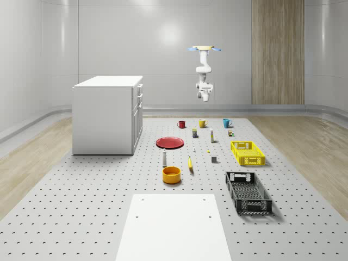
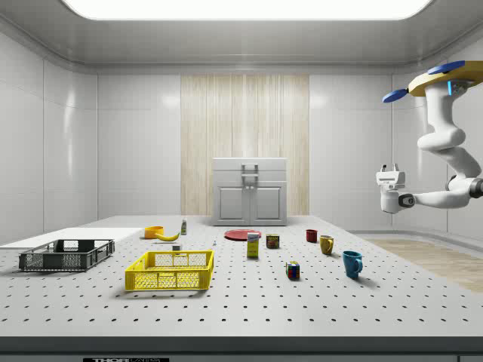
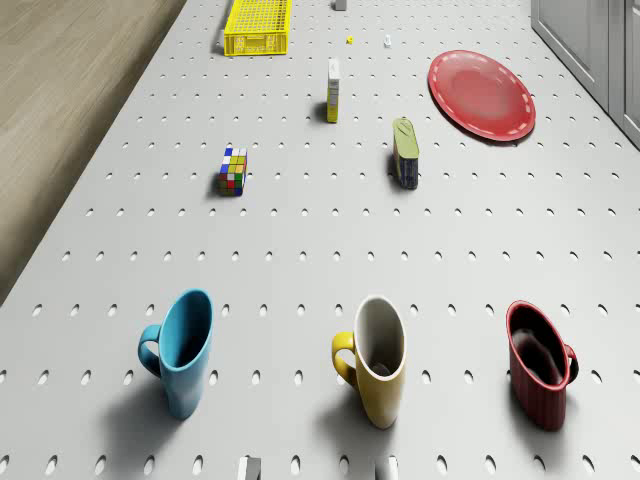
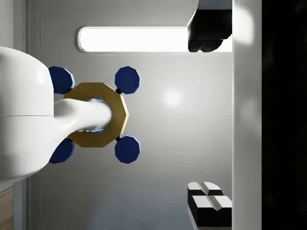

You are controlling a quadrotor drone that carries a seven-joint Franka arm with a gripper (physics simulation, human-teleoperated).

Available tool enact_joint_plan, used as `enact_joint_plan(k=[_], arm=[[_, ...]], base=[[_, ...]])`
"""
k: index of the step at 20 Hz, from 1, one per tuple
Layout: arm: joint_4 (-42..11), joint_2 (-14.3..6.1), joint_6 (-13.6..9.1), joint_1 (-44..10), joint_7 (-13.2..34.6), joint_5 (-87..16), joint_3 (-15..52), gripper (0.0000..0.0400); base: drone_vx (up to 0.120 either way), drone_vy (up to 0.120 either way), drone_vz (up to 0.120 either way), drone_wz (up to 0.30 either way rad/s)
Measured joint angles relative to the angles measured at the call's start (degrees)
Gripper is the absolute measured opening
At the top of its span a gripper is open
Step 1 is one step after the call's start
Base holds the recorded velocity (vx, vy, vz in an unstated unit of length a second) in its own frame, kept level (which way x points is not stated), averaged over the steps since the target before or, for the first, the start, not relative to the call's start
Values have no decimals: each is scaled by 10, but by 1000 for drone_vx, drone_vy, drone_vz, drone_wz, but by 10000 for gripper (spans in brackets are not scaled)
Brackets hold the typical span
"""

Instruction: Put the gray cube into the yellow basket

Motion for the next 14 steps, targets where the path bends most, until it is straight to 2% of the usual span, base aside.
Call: enact_joint_plan(k=[5, 10, 14], arm=[[61, 11, -48, -1, -1, 0, 1, 400], [118, 31, -83, -2, -1, 1, 1, 400], [148, 42, -100, -3, -1, 1, 2, 400]], base=[[0, 0, 0, 0], [0, 0, 0, 0], [100, 0, 0, 0]])
